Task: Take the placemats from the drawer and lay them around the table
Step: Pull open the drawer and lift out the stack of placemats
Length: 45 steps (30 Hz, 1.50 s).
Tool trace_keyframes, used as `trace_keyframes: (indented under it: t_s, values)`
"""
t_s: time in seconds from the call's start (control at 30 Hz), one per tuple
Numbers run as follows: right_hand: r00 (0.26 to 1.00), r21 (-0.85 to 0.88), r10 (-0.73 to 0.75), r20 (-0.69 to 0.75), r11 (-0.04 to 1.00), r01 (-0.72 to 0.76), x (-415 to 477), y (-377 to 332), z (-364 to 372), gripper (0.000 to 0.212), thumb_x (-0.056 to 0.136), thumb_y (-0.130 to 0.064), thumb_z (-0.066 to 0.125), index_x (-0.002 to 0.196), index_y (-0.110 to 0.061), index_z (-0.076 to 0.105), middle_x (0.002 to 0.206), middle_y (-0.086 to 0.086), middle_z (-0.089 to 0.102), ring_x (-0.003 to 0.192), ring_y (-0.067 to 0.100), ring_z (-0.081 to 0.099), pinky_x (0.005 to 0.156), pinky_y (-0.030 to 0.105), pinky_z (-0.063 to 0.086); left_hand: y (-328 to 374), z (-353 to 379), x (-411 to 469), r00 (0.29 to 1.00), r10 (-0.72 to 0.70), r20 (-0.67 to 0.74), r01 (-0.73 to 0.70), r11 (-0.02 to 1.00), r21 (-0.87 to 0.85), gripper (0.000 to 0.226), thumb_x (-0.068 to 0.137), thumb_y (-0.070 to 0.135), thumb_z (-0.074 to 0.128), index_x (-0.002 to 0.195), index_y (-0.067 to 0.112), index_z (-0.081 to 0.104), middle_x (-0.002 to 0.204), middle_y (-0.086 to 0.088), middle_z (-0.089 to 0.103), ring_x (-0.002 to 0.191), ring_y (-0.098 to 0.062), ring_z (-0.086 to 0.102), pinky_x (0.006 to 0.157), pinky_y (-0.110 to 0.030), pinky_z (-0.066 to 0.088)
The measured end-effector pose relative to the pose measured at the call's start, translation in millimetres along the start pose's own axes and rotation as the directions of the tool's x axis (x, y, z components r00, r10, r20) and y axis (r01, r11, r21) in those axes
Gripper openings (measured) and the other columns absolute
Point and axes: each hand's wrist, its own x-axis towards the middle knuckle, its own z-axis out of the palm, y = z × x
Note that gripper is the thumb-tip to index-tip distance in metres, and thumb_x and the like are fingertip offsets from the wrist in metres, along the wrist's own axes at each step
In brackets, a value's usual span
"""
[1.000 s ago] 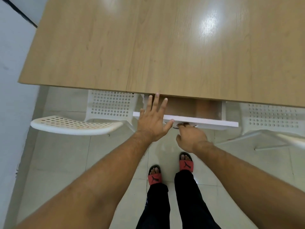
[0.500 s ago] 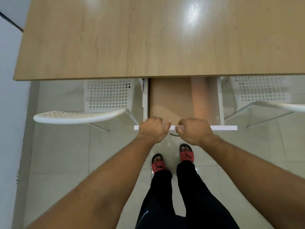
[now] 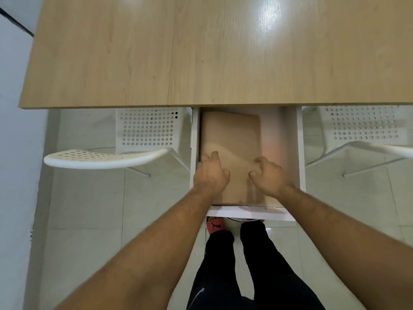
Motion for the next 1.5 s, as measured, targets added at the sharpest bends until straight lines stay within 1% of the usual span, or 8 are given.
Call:
trace_keyframes:
  t_s: [0.13, 0.27, 0.4, 0.63, 0.9, 1.07, 1.27, 1.5]
  values:
    - [0.984, 0.318, 0.170, 0.056, 0.931, -0.179, 23.3, 11.9, 0.8, 0.076, 0.094, -0.046, 0.056, 0.157, -0.023, 0.018, 0.155, 0.012, 0.039, 0.134, 0.035, 0.046, 0.108, 0.042, 0.042, 12.5, 8.6, 8.1, 0.994, -0.105, 0.029, 0.109, 0.974, -0.196, 0.087, 0.089, 0.036, 0.063, 0.158, 0.018, 0.013, 0.164, -0.014, 0.010, 0.145, -0.036, 0.024, 0.111, -0.043, 0.036]
    - [0.965, 0.406, 0.255, 0.057, 0.877, -0.256, 40.8, 20.1, 9.2, 0.083, 0.086, -0.056, 0.060, 0.154, -0.025, 0.025, 0.151, 0.010, 0.041, 0.131, 0.033, 0.048, 0.107, 0.042, 0.043, 22.1, 14.8, 22.1, 0.965, -0.245, -0.096, 0.219, 0.950, -0.224, 0.084, 0.084, 0.042, 0.064, 0.151, 0.014, 0.024, 0.140, -0.015, 0.050, 0.128, -0.033, 0.041, 0.093, -0.042, 0.046]
    - [0.945, 0.385, 0.328, -0.009, 0.873, -0.300, 49.2, 28.4, 8.2, 0.087, 0.078, -0.061, 0.064, 0.150, -0.022, 0.035, 0.145, 0.011, 0.046, 0.126, 0.035, 0.051, 0.105, 0.045, 0.046, 30.4, 17.1, 38.6, 0.944, -0.322, -0.071, 0.292, 0.915, -0.278, 0.076, 0.079, 0.054, 0.065, 0.137, 0.008, 0.046, 0.133, -0.014, 0.053, 0.121, -0.032, 0.051, 0.087, -0.036, 0.046]
    - [0.944, 0.441, 0.328, -0.015, 0.850, -0.288, 49.9, 32.3, 12.5, 0.088, 0.080, -0.057, 0.069, 0.152, -0.024, 0.031, 0.148, 0.008, 0.036, 0.129, 0.033, 0.047, 0.107, 0.041, 0.043, 8.5, 12.6, 62.5, 0.953, -0.225, 0.201, 0.300, 0.640, -0.708, 0.058, 0.074, 0.044, 0.082, 0.120, 0.019, 0.055, 0.110, 0.002, 0.069, 0.093, -0.016, 0.068, 0.084, -0.035, 0.059]
    - [0.948, 0.594, 0.317, 0.026, 0.758, -0.270, 45.4, 11.9, 1.9, 0.111, 0.053, -0.083, 0.065, 0.145, -0.029, 0.036, 0.138, 0.002, 0.053, 0.120, 0.029, 0.055, 0.100, 0.049, 0.048, -17.1, -9.2, 55.0, 0.948, -0.067, 0.312, 0.309, 0.440, -0.843, 0.058, 0.073, 0.030, 0.088, 0.121, 0.018, 0.060, 0.113, -0.005, 0.073, 0.099, -0.024, 0.071, 0.087, -0.042, 0.059]
    - [0.962, 0.801, 0.176, 0.209, 0.534, -0.272, 22.4, -3.4, -24.7, 0.065, 0.074, -0.056, 0.079, 0.121, -0.017, 0.057, 0.110, 0.002, 0.071, 0.099, 0.022, 0.067, 0.082, 0.037, 0.052, -29.5, -42.1, 48.2, 0.945, 0.053, 0.323, 0.279, 0.384, -0.880, 0.073, 0.069, 0.028, 0.091, 0.131, 0.011, 0.057, 0.113, -0.010, 0.075, 0.102, -0.026, 0.073, 0.081, -0.039, 0.060]
    - [0.942, 0.906, -0.096, 0.322, 0.320, -0.277, -11.3, -20.0, -50.9, 0.053, 0.080, -0.032, 0.076, 0.124, -0.005, 0.064, 0.113, 0.015, 0.074, 0.095, 0.027, 0.073, 0.075, 0.037, 0.059, -43.5, -93.2, 27.1, 0.933, 0.177, 0.312, 0.220, 0.407, -0.887, 0.058, 0.073, 0.023, 0.086, 0.125, 0.010, 0.063, 0.114, -0.011, 0.074, 0.106, -0.028, 0.071, 0.087, -0.039, 0.059]
    - [0.983, 0.975, -0.145, 0.108, 0.209, -0.076, -41.8, -66.0, -87.4, 0.032, 0.091, -0.018, 0.066, 0.121, -0.007, 0.065, 0.101, 0.011, 0.076, 0.082, 0.022, 0.074, 0.068, 0.035, 0.060, -21.7, -154.1, 16.3, 0.958, 0.191, 0.212, 0.100, 0.470, -0.877, 0.042, 0.079, 0.030, 0.084, 0.113, 0.015, 0.065, 0.101, -0.006, 0.078, 0.094, -0.024, 0.074, 0.086, -0.040, 0.060]
